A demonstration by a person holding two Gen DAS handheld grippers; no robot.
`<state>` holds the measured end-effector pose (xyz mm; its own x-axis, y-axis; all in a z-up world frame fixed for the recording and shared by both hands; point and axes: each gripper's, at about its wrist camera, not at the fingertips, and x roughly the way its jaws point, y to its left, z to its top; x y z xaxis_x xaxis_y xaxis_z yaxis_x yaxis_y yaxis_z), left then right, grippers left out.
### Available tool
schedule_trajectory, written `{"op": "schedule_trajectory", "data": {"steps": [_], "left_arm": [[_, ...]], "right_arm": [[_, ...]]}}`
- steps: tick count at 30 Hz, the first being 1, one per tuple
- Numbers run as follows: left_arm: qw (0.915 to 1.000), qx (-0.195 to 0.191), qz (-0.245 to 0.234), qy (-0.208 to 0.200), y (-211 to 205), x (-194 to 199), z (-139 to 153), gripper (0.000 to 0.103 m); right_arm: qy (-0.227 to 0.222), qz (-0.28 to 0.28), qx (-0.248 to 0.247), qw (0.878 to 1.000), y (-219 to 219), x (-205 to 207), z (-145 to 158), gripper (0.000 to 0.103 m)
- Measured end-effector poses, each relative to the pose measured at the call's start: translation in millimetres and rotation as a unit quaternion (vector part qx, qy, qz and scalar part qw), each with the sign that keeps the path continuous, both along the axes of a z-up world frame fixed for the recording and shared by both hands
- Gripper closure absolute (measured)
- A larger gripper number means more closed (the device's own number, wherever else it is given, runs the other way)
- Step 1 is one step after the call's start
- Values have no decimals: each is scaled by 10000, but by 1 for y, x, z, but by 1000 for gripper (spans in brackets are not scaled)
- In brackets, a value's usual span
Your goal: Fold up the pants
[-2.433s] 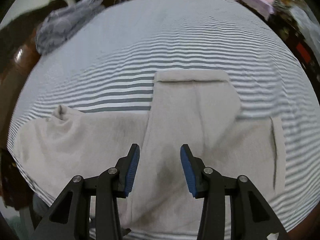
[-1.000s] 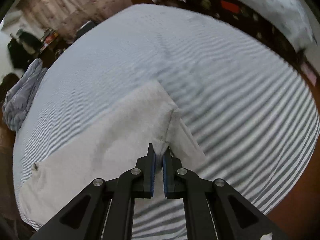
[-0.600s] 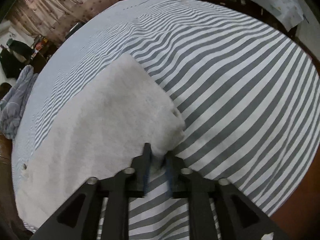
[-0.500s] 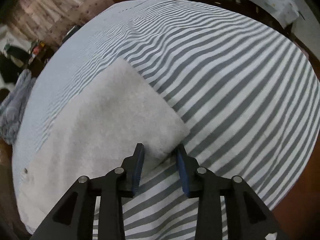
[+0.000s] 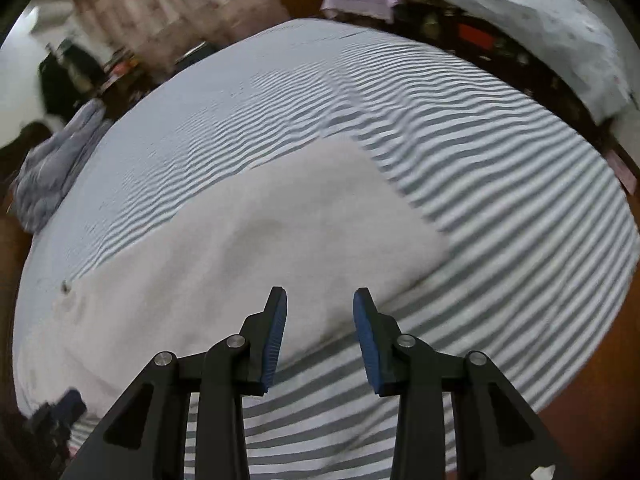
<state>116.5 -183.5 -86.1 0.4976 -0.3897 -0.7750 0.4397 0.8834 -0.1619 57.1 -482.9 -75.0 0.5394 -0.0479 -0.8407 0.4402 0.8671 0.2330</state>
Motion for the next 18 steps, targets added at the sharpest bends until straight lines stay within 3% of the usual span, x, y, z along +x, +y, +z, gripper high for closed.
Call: {"op": "schedule_trajectory", "data": {"steps": [7, 9, 14, 18], "left_arm": [[9908, 278, 1216, 525, 80, 21, -33, 79], [9902, -124, 1274, 564, 99, 19, -37, 80], [9892, -35, 1394, 440, 112, 18, -27, 79], [9846, -285, 1698, 297, 134, 32, -12, 79]], "right_arm": [[98, 571, 4, 9983, 41, 25, 0, 70], [117, 845, 97, 9963, 56, 36, 4, 70], [107, 1672, 287, 9854, 115, 78, 23, 70], [68, 2341, 924, 9678, 170, 125, 31, 70]]}}
